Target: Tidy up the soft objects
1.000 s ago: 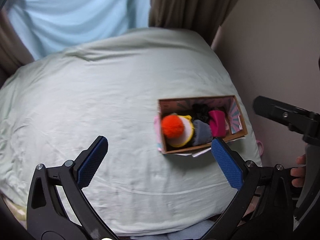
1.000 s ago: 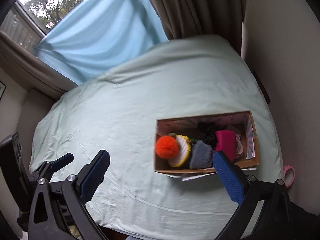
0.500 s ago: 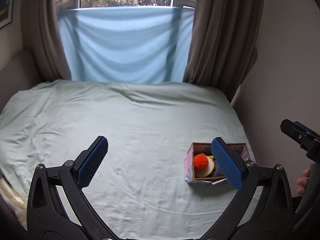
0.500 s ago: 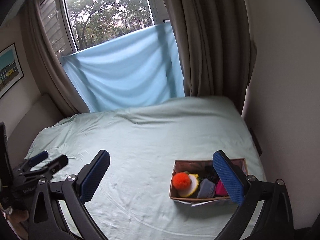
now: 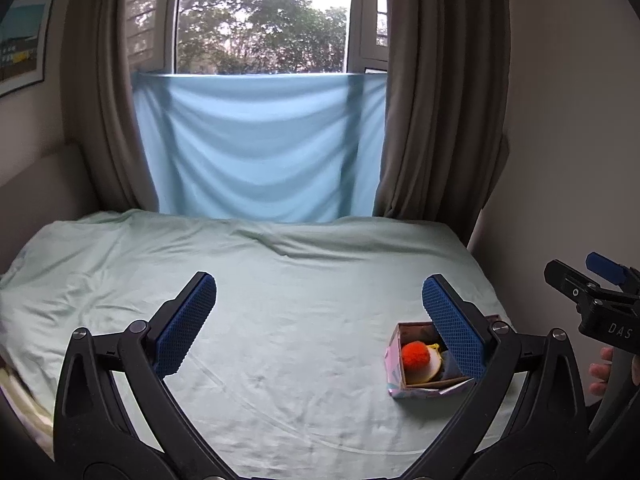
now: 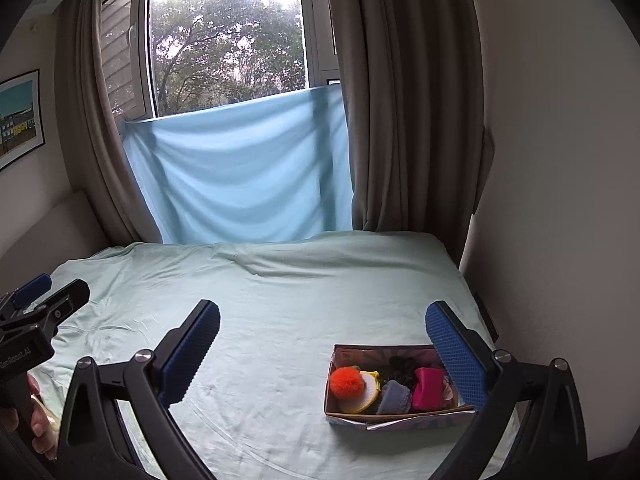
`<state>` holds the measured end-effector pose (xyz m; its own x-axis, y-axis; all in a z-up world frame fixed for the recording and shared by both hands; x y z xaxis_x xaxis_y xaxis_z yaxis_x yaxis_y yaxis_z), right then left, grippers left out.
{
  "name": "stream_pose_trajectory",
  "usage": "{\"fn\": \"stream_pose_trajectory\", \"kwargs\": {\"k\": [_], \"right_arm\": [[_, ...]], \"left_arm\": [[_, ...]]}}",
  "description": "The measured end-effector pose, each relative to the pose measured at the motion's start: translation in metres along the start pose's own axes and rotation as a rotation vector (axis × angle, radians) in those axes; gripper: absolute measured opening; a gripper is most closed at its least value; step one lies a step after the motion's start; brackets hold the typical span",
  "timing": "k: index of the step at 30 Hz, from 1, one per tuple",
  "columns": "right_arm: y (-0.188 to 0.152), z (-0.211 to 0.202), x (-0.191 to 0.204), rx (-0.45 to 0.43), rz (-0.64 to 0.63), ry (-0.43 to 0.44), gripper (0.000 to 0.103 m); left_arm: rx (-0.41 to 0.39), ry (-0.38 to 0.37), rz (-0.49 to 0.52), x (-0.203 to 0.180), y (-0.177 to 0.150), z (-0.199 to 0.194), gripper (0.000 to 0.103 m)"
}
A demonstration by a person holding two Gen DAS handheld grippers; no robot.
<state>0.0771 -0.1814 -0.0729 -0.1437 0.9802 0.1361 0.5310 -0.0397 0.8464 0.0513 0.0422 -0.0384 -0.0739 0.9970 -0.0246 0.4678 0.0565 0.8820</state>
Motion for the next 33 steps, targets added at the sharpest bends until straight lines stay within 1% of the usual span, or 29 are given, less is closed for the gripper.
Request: {"fn": "stream_pose_trajectory", "kwargs": {"k": [8,17,33], "right_arm": [[0.004,-0.007,-0.004,-0.027,0.01,-0.026,0.103],[0.009,-0.011,-0.002,-0.046,-0.014,-0.043,0.103],[0.013,-0.01,0.0,-0.067,-0.019,-0.044,0.103]], "left_arm": [[-0.016,0.0,0.006,-0.003,0.002,-0.002,0.103],[-0.023,-0.012,0.006,-0.007,0.004,-0.002,0.103],[-0.021,-0.022,0.0,-0.003,0.005,-0.004,0.103]]}}
Point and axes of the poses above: each gripper's, at about its wrist camera, not at the fingertips, and z roughly the way its jaws point, x to its left, y to its top, the point moved 7 cm from there along z, roughly the way its jaws point, and after that the axes turned 8 degrees about y, right-handed, at the moved point
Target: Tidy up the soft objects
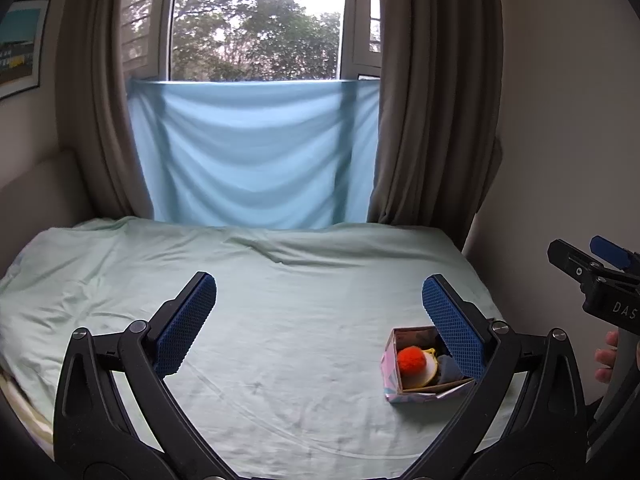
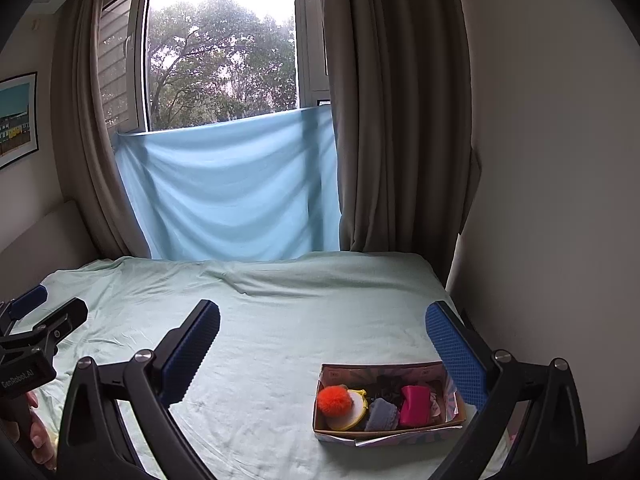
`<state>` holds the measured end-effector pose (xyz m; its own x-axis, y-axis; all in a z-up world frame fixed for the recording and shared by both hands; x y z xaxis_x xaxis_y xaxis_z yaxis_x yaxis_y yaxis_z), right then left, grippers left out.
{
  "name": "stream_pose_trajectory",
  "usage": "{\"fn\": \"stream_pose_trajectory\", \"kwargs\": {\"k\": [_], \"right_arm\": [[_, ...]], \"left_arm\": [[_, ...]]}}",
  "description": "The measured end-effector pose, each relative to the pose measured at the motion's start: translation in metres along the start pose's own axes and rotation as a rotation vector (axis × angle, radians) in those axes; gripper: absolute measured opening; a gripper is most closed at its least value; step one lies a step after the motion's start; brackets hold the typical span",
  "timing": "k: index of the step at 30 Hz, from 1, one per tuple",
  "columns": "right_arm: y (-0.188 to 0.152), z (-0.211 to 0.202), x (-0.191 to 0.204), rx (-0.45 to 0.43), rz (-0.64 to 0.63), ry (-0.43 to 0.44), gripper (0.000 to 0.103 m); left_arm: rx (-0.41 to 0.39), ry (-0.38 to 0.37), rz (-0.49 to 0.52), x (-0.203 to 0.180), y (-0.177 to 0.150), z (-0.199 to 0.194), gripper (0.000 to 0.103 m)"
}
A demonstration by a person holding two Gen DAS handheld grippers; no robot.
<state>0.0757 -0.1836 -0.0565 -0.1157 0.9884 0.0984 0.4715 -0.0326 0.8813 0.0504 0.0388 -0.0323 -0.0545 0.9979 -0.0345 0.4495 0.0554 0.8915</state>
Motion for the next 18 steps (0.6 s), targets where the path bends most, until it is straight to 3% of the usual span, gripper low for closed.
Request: {"fn": "stream_pose_trajectory", "kwargs": {"k": [18], "right_arm": [[0.0012,0.0011,0.0009,-0.006,-0.003,-0.001,0.103]], "left_arm": [[0.0,0.001,0.0,-0.0001,-0.0019,0.0018,0.103]]}}
Point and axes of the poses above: each gripper's, at about its wrist camera, not at the fingertips, and z roughly the way its jaws point, x to its left, y to its top, the point moved 7 cm from there along z, roughly the way its jaws point, and after that the axes turned 8 degrees about y, right-handed, at the moved point
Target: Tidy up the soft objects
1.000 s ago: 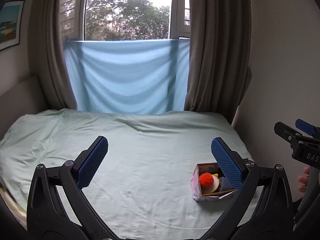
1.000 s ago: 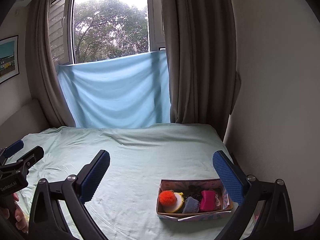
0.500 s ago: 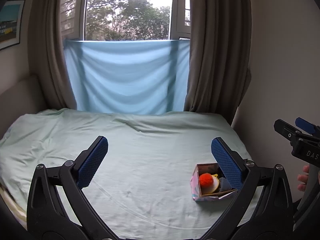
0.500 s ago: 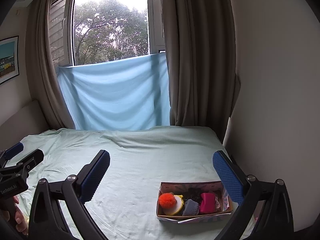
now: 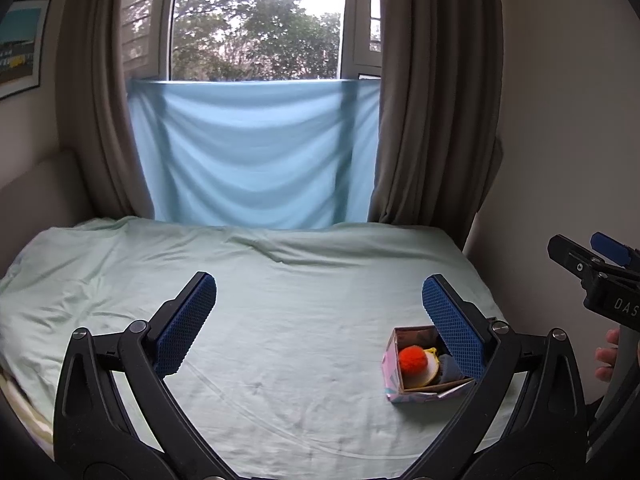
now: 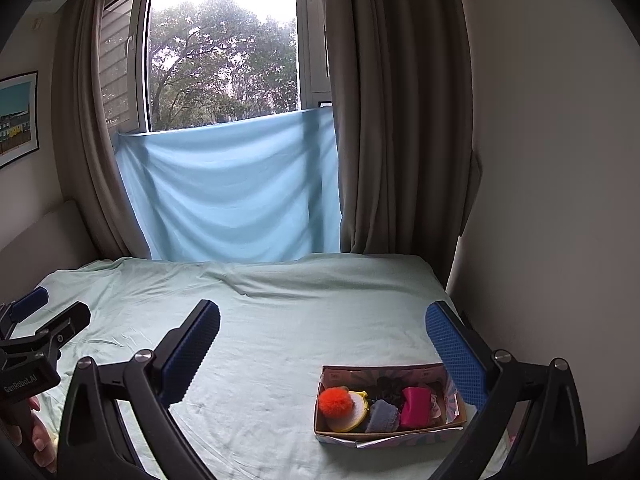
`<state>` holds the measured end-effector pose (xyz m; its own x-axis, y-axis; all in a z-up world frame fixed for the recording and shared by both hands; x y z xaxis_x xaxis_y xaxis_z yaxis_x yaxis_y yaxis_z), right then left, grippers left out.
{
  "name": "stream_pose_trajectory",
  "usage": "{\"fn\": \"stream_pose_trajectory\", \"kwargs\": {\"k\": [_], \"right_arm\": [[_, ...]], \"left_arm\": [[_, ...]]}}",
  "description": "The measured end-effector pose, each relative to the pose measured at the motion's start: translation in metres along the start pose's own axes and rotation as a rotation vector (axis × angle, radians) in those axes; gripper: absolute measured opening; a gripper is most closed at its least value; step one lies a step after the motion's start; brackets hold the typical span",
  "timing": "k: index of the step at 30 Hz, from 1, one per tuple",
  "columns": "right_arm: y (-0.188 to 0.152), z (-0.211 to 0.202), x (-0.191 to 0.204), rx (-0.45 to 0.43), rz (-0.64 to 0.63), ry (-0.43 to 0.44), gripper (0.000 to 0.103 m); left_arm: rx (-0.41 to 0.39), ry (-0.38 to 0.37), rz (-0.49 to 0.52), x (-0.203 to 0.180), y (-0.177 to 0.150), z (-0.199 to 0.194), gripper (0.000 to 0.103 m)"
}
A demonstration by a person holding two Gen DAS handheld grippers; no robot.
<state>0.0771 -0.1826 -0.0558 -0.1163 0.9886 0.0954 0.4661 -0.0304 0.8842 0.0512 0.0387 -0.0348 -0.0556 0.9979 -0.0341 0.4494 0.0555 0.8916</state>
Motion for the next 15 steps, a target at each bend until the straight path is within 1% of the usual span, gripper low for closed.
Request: {"fn": "stream_pose_trajectory", "kwargs": {"k": [11,15], "right_arm": [[0.0017,0.0,0.0046,-0.009,-0.003,-0.003,0.103],[0.0029,0.0013,0.0059,-0.009,-0.002,-0.005,0.103]], "left_arm": [[0.0,0.0,-0.002,0.0023,0.0003,0.002,0.103],[-0.002,0.013,-0.003,0.0028,-0.0003,0.0041,0.103]]}}
Point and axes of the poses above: each gripper's, at about its wrist camera, not at the fingertips, and z roughly the way its jaws point, x to its left, y to its top, the point moved 7 cm from there along z, roughly the way its jaws point, and after that the axes turned 8 degrees about y, right-handed, at the moved point
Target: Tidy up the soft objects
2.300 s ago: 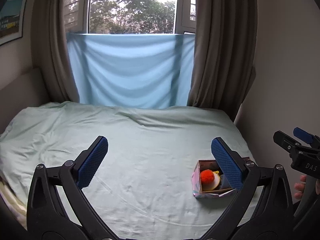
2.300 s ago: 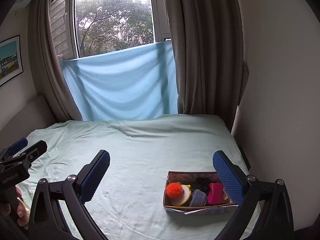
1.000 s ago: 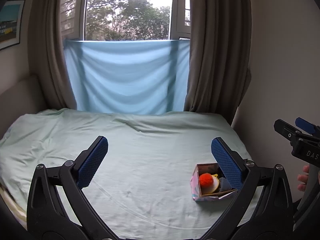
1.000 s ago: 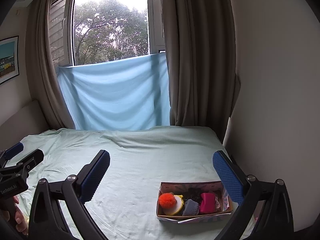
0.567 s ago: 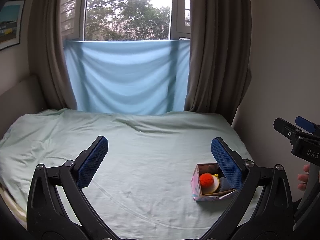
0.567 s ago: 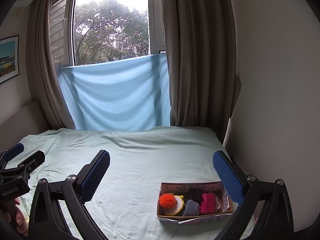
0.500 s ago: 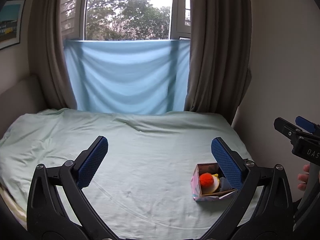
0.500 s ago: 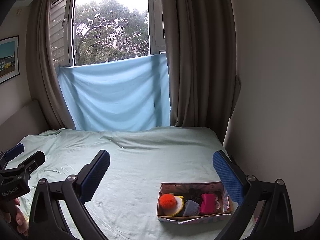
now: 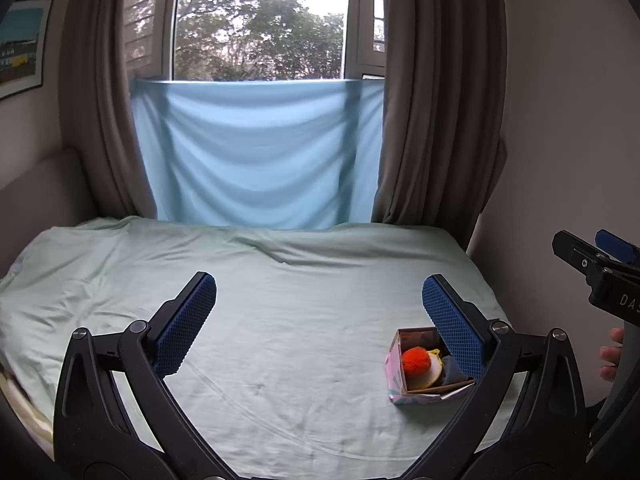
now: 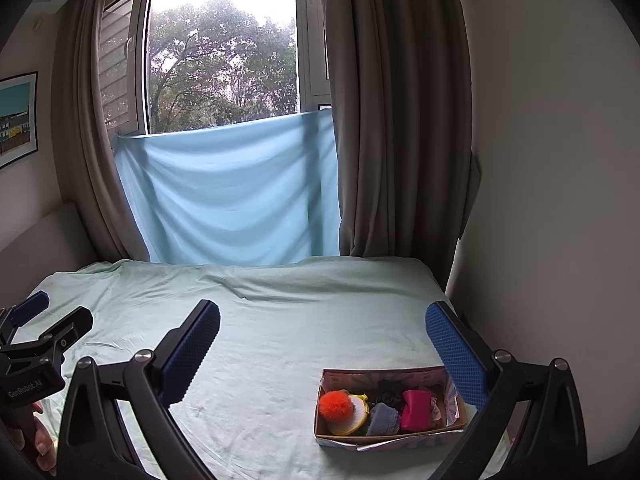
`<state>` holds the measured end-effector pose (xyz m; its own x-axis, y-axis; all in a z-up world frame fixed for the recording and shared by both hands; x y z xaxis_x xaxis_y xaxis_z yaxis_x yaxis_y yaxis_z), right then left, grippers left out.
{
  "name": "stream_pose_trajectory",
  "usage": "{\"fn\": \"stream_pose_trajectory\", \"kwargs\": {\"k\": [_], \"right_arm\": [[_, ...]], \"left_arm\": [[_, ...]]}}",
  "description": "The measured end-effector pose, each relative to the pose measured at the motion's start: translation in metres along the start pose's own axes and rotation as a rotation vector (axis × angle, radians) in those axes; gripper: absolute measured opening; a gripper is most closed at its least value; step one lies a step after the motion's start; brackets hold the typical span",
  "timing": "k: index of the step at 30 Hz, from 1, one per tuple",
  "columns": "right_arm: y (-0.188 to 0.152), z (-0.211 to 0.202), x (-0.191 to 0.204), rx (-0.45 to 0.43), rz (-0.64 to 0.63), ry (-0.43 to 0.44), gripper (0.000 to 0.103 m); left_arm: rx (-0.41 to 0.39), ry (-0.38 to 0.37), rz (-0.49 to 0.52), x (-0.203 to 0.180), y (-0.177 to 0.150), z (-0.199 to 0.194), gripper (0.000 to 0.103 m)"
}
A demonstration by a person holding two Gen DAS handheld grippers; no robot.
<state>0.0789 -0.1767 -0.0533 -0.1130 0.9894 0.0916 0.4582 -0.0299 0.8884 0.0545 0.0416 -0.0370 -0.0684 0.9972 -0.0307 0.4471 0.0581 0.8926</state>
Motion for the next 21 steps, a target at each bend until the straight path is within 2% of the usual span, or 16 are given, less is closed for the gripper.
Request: {"fn": "stream_pose_trajectory", "kwargs": {"k": [13,21], "right_arm": [[0.0,0.005,0.004,0.002,-0.003,-0.003,0.103],[0.0,0.025,0.006,0.05,0.0,0.002,0.103]], "left_arm": [[-0.044,0.041,0.012,-0.001,0.002,0.003,0.103],[-0.005,0.04,0.0,0.0,-0.001,0.021,0.103]]}}
Point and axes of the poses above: each gripper's, at about its wrist camera, not at the fingertips, and z roughly the way its jaws point, x to its left, y to its top, the point moved 7 cm from there along z, roughly the way its jaws point, and after that the axes turned 8 degrees about y, right-handed, at the moved point
